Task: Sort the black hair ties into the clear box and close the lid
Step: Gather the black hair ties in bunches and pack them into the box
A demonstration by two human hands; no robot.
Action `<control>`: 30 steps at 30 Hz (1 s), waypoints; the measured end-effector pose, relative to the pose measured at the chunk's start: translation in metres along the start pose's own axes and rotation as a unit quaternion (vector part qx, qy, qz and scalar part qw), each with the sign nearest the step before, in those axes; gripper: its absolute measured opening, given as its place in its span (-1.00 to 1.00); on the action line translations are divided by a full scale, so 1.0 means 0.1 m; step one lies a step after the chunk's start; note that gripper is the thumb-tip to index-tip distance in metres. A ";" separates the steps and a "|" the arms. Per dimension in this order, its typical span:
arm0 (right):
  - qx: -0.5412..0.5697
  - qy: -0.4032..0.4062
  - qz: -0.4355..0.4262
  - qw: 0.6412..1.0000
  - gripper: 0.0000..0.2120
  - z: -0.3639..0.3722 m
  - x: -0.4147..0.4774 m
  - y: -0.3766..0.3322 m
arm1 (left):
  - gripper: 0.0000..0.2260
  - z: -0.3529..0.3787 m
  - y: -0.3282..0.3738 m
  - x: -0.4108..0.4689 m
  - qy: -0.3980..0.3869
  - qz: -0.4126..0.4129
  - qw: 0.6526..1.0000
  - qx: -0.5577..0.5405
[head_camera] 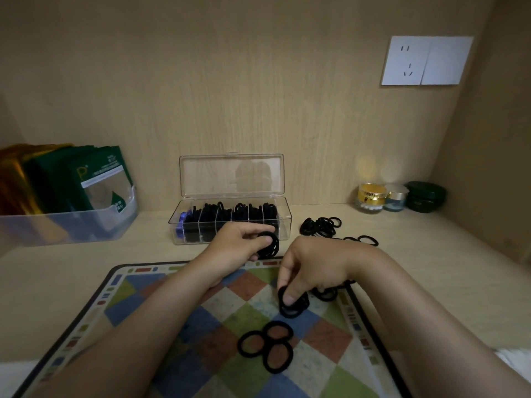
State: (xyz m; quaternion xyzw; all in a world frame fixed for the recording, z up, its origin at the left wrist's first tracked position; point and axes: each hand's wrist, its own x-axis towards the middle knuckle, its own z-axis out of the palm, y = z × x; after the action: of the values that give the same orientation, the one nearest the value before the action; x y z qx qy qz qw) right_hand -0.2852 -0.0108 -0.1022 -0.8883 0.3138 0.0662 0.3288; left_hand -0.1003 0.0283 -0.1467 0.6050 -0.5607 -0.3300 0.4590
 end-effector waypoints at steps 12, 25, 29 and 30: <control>0.307 0.341 -0.002 0.888 -0.99 0.03 0.26 0.12 | -0.78 0.09 0.03 0.01 -0.042 -0.053 0.971 -0.229; 0.373 0.284 0.026 0.883 -0.73 0.00 0.21 0.15 | -0.70 0.01 0.04 0.00 -0.054 0.003 0.976 -0.212; 0.441 0.212 0.015 0.872 -0.75 0.00 0.19 0.15 | -0.79 0.00 0.03 -0.01 -0.022 0.022 0.983 -0.183; 0.447 0.207 0.015 0.870 -0.75 0.00 0.20 0.15 | -0.79 0.00 0.03 -0.01 -0.018 0.028 0.980 -0.195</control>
State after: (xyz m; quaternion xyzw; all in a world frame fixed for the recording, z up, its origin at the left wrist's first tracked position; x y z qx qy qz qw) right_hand -0.2785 -0.0294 -0.1168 -0.6352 0.3842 -0.2611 0.6170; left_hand -0.1016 0.0297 -0.1435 0.4821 -0.5103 -0.4312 0.5668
